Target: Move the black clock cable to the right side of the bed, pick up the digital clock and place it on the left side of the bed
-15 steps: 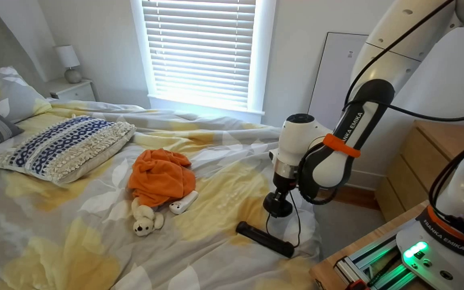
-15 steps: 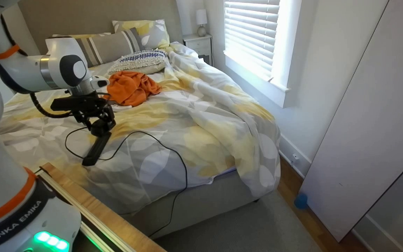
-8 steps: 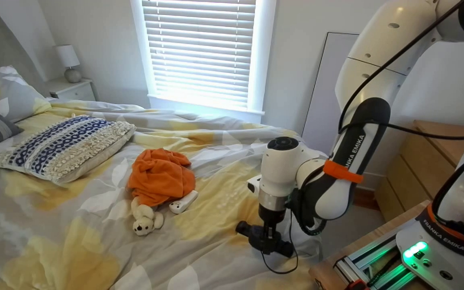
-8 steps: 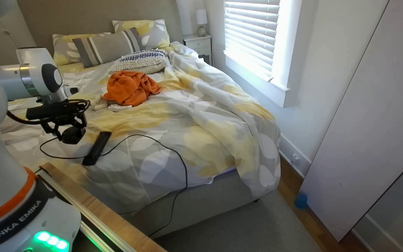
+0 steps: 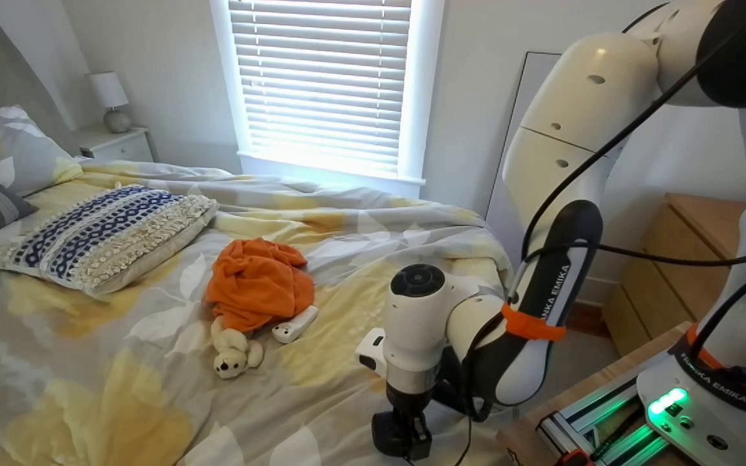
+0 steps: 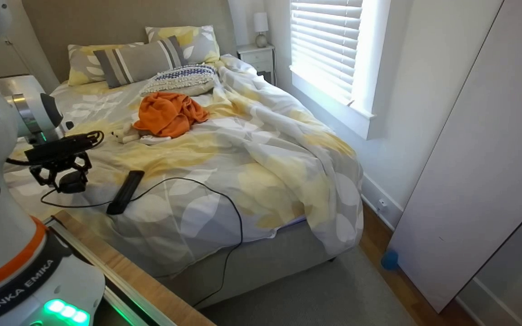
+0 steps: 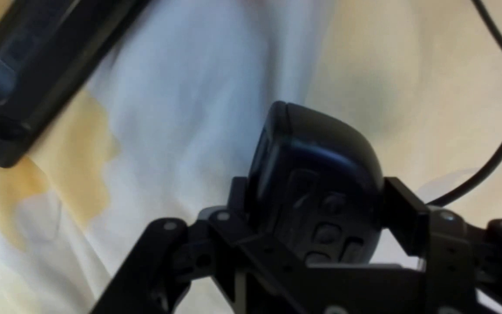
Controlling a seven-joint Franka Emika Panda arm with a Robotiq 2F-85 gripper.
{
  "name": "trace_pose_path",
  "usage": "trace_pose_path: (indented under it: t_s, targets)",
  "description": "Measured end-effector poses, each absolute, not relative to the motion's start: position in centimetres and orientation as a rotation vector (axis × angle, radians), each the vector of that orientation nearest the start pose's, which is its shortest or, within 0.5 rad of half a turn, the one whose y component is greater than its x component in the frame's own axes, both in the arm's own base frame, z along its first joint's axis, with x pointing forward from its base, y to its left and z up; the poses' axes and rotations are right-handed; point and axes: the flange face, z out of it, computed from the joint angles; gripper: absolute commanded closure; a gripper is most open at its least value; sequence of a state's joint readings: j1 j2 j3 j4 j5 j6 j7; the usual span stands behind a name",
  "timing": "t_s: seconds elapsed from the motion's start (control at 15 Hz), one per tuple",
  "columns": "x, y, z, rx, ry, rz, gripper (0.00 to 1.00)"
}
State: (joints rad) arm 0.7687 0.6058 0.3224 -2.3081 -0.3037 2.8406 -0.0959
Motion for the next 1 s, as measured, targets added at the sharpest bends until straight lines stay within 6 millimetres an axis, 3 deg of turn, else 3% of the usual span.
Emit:
trace_pose_path:
  t_s: [0.47,0.53,0.6,0.8,1.0]
  targets:
    - [17.6,50.4,6.4,-1.912,-2.398,0.065,0.49]
    - [17.4,50.8,6.2,-1.848,-2.448,0.055,0.34]
    - [17.3,51.2,6.0,-1.794,-2.487,0.045,0.06]
    - [18.1,51.7,6.0,-1.726,-2.529,0.026,0.00]
    - [20.2,52.0,7.8,-1.752,-2.517,-0.034,0.00]
